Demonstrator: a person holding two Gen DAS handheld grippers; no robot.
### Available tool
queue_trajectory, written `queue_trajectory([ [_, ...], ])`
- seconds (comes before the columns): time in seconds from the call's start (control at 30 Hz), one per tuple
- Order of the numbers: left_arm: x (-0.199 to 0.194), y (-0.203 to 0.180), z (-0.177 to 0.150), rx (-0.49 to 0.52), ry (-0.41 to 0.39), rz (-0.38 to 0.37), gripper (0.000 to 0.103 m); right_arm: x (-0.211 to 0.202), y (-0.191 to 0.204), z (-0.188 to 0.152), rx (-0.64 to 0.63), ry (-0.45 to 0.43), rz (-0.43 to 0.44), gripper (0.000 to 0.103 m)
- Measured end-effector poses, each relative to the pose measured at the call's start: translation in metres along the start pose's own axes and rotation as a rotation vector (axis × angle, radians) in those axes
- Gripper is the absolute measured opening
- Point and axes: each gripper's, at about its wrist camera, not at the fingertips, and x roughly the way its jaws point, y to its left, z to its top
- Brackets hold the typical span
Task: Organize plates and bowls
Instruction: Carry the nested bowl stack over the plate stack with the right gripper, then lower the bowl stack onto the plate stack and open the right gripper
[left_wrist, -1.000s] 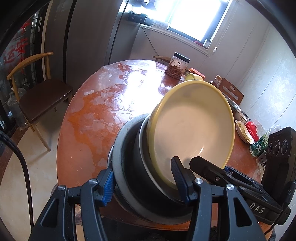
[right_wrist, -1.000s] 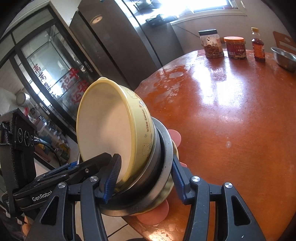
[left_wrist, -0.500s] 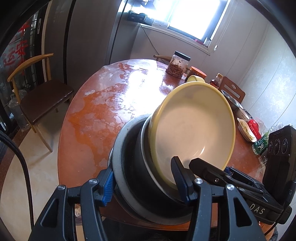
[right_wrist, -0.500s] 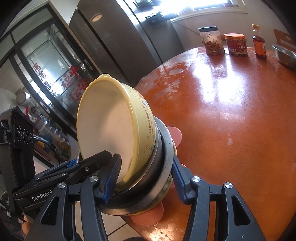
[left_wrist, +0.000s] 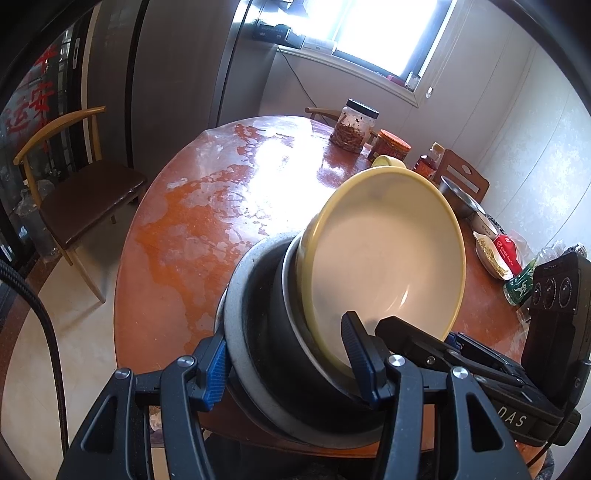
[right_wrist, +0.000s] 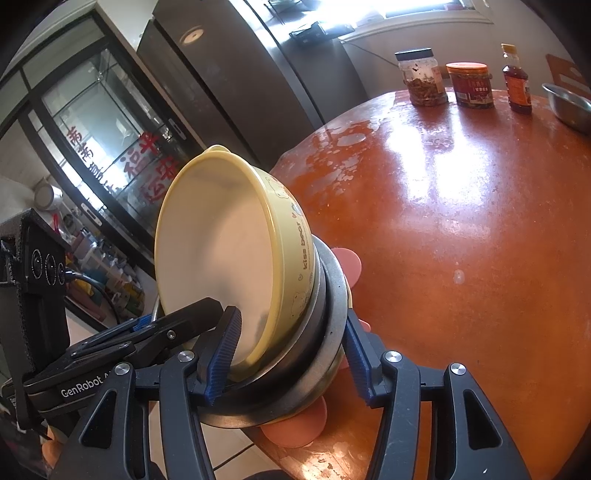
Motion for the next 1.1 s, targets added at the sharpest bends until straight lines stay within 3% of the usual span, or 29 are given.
queue_trajectory([
  [0.43, 0.000, 0.000, 0.000, -0.005, 0.005, -0.010, 0.057, -0.002, -0.005, -0.001, 0.010, -0.007, -0.012, 0.059],
  [0.77, -0.004, -0.005, 0.000, 0.008, -0.002, 0.012, 0.058, -0.018, -0.002, 0.002, -0.016, -0.061, -0.010, 0.072],
  [1.1, -0.014, -0.011, -0.002, 0.006, -0.012, 0.024, 0.063, -0.038, -0.001, 0.000, -0.023, -0.097, -0.011, 0.074],
])
